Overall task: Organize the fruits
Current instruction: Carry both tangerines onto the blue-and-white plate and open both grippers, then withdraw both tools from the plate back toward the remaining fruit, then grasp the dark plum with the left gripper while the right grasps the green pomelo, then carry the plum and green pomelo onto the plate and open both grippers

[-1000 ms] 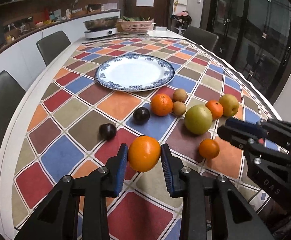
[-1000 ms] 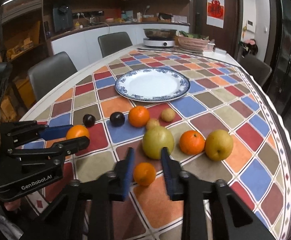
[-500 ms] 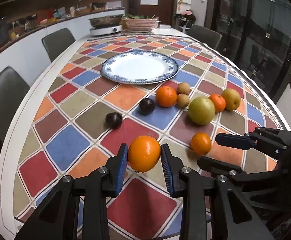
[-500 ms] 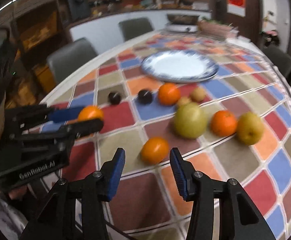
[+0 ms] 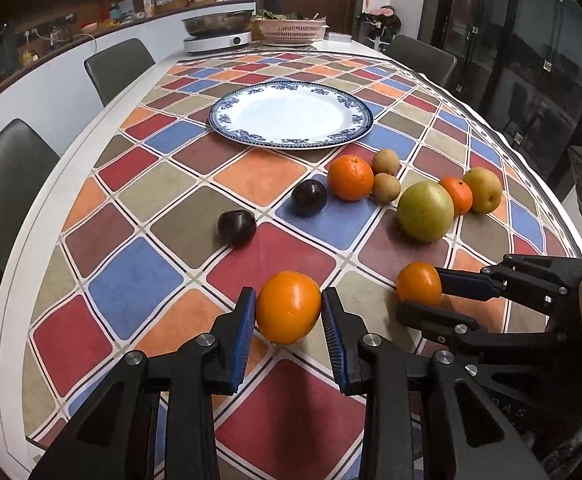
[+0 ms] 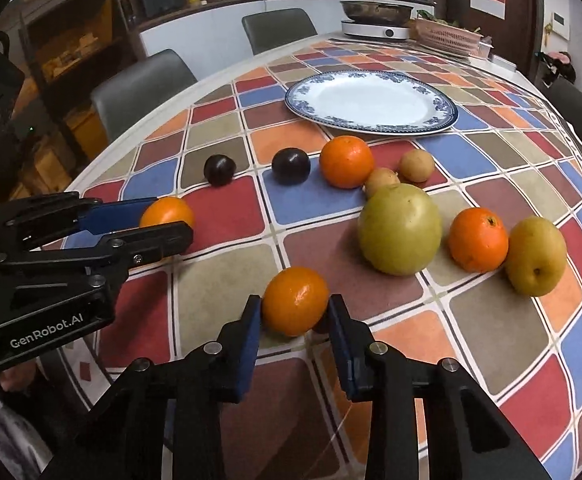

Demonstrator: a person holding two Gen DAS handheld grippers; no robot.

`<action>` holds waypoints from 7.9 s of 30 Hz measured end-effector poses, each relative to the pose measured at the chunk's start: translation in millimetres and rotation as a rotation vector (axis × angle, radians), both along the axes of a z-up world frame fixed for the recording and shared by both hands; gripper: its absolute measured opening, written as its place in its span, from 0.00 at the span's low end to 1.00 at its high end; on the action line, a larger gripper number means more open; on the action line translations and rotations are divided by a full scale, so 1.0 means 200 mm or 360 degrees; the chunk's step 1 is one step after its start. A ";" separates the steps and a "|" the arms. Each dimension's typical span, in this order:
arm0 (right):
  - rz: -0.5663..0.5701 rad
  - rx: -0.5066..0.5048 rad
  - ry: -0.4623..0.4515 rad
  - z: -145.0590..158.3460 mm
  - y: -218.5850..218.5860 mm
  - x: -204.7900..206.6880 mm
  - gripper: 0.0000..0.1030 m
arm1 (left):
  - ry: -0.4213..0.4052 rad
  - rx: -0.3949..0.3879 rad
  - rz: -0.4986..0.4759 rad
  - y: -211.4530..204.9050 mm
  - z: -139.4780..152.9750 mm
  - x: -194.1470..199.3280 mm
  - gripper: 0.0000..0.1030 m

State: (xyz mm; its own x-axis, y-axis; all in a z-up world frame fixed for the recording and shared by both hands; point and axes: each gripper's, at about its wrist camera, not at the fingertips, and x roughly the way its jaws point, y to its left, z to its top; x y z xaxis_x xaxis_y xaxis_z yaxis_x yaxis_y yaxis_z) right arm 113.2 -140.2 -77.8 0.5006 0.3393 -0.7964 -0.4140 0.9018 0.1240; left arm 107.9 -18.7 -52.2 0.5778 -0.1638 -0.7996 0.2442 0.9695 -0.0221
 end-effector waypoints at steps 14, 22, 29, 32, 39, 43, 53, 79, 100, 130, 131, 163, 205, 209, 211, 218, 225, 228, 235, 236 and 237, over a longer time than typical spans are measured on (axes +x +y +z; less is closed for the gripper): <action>0.0018 0.0022 -0.0146 0.16 -0.03 0.05 0.32 | -0.0127 0.0016 -0.0032 -0.03 0.17 0.07 0.32; -0.0009 0.0120 -0.0133 0.31 -0.07 0.25 0.32 | -0.0183 -0.0031 -0.0064 -0.06 0.27 0.26 0.32; -0.0035 0.0080 -0.0134 0.40 -0.10 0.53 0.32 | -0.0196 -0.0024 -0.0103 -0.07 0.34 0.53 0.32; -0.0041 0.0067 -0.0111 0.42 -0.10 0.66 0.32 | -0.0177 -0.0041 -0.0120 -0.08 0.35 0.65 0.32; -0.0077 0.0103 0.0011 0.39 -0.10 0.97 0.32 | -0.0048 -0.0086 -0.0125 -0.07 0.26 0.98 0.32; -0.0076 0.0043 0.0086 0.31 -0.08 1.12 0.32 | 0.0046 -0.0063 -0.0125 -0.07 0.16 1.11 0.32; -0.0105 -0.0048 0.0217 0.14 -0.08 1.33 0.32 | 0.0205 -0.0054 -0.0128 -0.08 -0.02 1.29 0.32; -0.0185 -0.0060 -0.0118 0.48 -0.10 0.80 0.64 | -0.0140 -0.0040 -0.0009 0.04 0.41 0.66 0.80; -0.0323 -0.0022 -0.0095 0.47 -0.11 0.36 0.66 | -0.0217 0.0038 0.0127 0.11 0.39 0.21 0.84; -0.0572 -0.0043 -0.0090 0.18 -0.12 0.18 0.66 | -0.0134 0.0052 0.0068 0.16 0.06 0.16 0.63; -0.0569 -0.0039 -0.0078 0.17 -0.12 0.18 0.66 | -0.0119 0.0040 0.0058 0.16 0.05 0.17 0.62; -0.0575 0.0008 0.0148 0.00 -0.13 0.30 0.49 | 0.0019 0.0027 0.0013 0.10 -0.10 0.37 0.38; -0.0313 0.0183 -0.0066 0.23 -0.09 0.27 0.48 | -0.0161 0.0022 -0.0014 0.05 0.21 0.27 0.27; -0.0269 0.0164 -0.0089 0.30 -0.08 0.35 0.48 | -0.0170 -0.0001 -0.0046 0.04 0.26 0.34 0.28; -0.0239 0.0153 -0.0098 0.35 -0.08 0.41 0.48 | -0.0182 0.0007 -0.0064 0.03 0.29 0.40 0.27; -0.0164 0.0114 -0.0132 0.48 -0.09 0.61 0.48 | -0.0218 -0.0019 -0.0106 0.00 0.39 0.60 0.27; -0.0105 0.0039 -0.0058 0.53 -0.07 0.86 0.48 | -0.0127 -0.0050 -0.0145 -0.02 0.42 0.89 0.27; -0.0096 0.0000 0.0002 0.52 -0.07 1.00 0.48 | -0.0055 -0.0053 -0.0168 -0.02 0.38 1.03 0.27; -0.0094 -0.0046 0.0093 0.42 -0.07 1.25 0.48 | 0.0054 -0.0021 -0.0188 -0.04 0.27 1.27 0.27; -0.0087 -0.0053 0.0109 0.39 -0.07 1.29 0.48 | 0.0081 -0.0019 -0.0190 -0.05 0.24 1.30 0.27; -0.0091 -0.0056 0.0118 0.38 -0.07 1.31 0.48 | 0.0097 -0.0016 -0.0190 -0.05 0.23 1.33 0.27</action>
State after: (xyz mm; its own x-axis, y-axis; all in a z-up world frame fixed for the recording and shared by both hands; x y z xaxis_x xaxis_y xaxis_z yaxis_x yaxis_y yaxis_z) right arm 375.7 -154.6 -2.3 0.4574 0.2833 -0.8430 -0.3527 0.9280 0.1205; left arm 374.3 -29.2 -6.4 0.5040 -0.2367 -0.8306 0.3558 0.9332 -0.0501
